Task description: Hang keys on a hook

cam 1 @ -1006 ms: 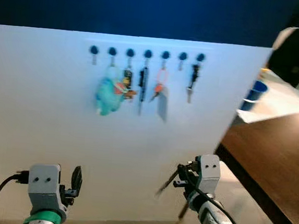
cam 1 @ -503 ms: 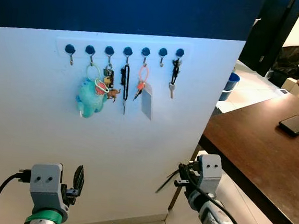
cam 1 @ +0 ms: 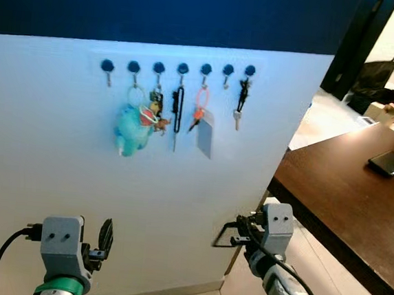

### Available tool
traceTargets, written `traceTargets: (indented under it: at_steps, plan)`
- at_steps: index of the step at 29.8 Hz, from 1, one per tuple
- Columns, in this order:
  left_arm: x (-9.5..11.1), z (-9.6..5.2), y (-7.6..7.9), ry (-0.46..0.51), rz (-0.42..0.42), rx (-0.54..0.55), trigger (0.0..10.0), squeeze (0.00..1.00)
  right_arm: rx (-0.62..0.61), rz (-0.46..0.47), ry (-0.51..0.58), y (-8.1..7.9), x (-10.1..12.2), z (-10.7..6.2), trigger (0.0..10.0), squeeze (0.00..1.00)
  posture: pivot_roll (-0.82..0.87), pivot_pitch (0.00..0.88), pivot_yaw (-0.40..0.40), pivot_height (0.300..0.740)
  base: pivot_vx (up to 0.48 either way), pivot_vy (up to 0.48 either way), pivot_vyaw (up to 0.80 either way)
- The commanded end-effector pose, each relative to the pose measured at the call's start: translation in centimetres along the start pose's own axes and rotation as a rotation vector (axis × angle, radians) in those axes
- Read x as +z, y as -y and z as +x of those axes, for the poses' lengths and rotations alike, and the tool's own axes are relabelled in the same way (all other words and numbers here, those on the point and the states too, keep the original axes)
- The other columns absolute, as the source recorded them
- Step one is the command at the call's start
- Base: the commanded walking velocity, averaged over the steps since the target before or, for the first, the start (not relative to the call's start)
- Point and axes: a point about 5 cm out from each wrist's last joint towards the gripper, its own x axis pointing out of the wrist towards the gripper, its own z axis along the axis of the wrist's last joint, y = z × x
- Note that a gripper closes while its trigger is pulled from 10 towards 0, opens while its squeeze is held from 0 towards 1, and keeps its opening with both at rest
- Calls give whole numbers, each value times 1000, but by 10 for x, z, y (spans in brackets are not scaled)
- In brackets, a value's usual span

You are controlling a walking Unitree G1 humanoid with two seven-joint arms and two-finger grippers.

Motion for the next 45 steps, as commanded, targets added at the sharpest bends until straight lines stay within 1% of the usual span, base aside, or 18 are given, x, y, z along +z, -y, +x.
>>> traceTargets:
  at_steps: [1,6,7,9,13,19,20,22,23,29,36,38,39,40,42,43,44,45]
  plan:
    - [-4,-3,-2,-15,0,6,10000,0,4,5,-7,-1,-2,-1,10000,0,-210,32,72,740,0,352,0]
    - [0,-4,-2,4,-2,10,10000,0,5,9,-7,-2,-2,-1,10000,0,-201,29,71,740,0,253,0]
    - [4,-4,-2,29,3,10,10000,0,5,11,-6,-2,-2,-1,10000,0,-197,30,72,740,0,-480,0]
    - [6,-4,-2,46,6,10,10000,0,4,13,-6,-2,-2,-1,10000,0,-197,30,72,740,0,-480,0]
    - [8,-4,-1,56,12,6,10000,0,4,16,-5,-3,-2,-1,10000,0,-193,32,74,740,0,-480,0]
    - [9,-4,-2,55,22,4,10000,0,3,21,-3,-5,-2,-1,10000,0,-190,37,77,740,0,-480,0]
    - [8,-4,-3,52,-6,16,10000,0,3,21,-3,-5,-2,-1,10000,0,-190,37,77,740,0,0,0]
    - [6,-4,-5,37,-10,35,10000,0,1,22,-3,-4,-2,-1,10000,0,-190,37,77,740,0,0,0]
    - [5,-4,-6,25,-11,48,10000,0,0,23,-3,-4,-2,-1,10000,0,-191,38,81,740,0,0,0]
    - [4,-2,-5,17,-13,39,10000,0,-5,24,-1,-4,-2,-1,10000,0,-191,38,81,740,0,0,0]
    - [2,-1,-6,1,-2,59,10000,0,6,14,-2,-4,1,1,10000,0,-196,36,87,740,0,0,0]
    - [1,0,-10,-4,16,87,10000,0,53,-4,-28,-8,3,6,10000,0,-205,30,91,740,0,0,0]
    - [0,0,-12,-11,29,102,10000,0,121,-44,-47,-15,4,9,10000,0,-205,30,91,740,0,0,0]
    - [0,0,-12,-11,29,102,10000,0,121,-44,-47,-15,4,9,10000,0,-205,30,91,740,0,0,0]
    - [-1,1,-17,-6,53,144,10000,0,269,-106,-51,-35,11,16,10000,0,-211,27,96,740,0,0,0]
    - [-1,1,-17,-6,53,144,10000,0,269,-106,-51,-35,11,16,10000,0,-211,27,96,740,0,0,0]
    - [0,2,-19,-3,60,157,10000,0,318,-117,-46,-42,14,18,10000,0,-211,27,96,740,0,0,0]
    - [2,2,-23,6,55,182,10000,0,403,-137,-32,-56,22,21,10000,0,-211,27,96,740,0,0,0]
